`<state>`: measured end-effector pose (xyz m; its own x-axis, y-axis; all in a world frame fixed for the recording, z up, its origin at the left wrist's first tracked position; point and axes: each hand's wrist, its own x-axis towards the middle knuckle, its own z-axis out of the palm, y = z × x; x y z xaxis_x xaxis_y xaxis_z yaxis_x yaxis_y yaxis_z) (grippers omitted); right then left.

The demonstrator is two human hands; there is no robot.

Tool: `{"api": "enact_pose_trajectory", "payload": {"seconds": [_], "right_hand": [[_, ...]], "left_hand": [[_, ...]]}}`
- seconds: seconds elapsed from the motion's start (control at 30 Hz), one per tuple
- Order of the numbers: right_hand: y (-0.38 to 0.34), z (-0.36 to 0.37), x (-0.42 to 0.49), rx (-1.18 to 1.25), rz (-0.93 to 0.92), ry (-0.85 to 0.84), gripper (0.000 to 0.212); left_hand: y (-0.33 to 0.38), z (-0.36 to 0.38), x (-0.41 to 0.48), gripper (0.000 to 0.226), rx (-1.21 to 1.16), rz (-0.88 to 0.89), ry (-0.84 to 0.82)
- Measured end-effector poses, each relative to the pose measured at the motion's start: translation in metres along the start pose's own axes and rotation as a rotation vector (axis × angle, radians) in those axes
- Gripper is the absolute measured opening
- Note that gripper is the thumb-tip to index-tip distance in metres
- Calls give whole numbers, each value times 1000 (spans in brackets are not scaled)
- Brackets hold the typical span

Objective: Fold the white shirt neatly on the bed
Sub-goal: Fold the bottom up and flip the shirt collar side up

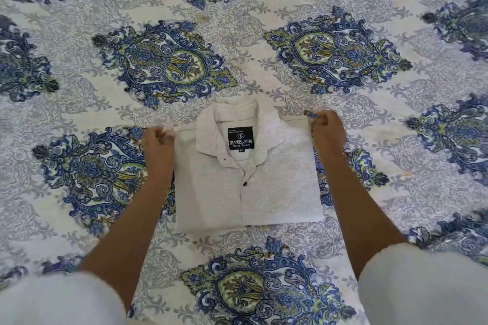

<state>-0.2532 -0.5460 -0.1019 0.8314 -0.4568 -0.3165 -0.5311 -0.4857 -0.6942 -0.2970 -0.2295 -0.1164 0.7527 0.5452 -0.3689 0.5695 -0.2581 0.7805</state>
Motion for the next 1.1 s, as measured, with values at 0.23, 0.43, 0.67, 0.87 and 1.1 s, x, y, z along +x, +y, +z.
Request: {"api": "enact_pose_trajectory", "payload": {"seconds": [0.23,0.43,0.67,0.87,1.1], "right_hand": [[33,-6,-49,148,333,-449,43],[26,-22,-67,333,382,-438,42],[30,-115,-157,599,448,-207,33],[85,-239,-237,749,564,67,28],[192,-394,-360,941,586,372,14]], "left_hand": [[-21,-14,-57,34,-211,-382,-308],[13,-27,-71,24,-327,-268,-383],[75,-46,-139,24,-265,-139,-531],[137,-3,-244,21,-125,45,-788],[175,82,-428,16,33,230,-1107]]}}
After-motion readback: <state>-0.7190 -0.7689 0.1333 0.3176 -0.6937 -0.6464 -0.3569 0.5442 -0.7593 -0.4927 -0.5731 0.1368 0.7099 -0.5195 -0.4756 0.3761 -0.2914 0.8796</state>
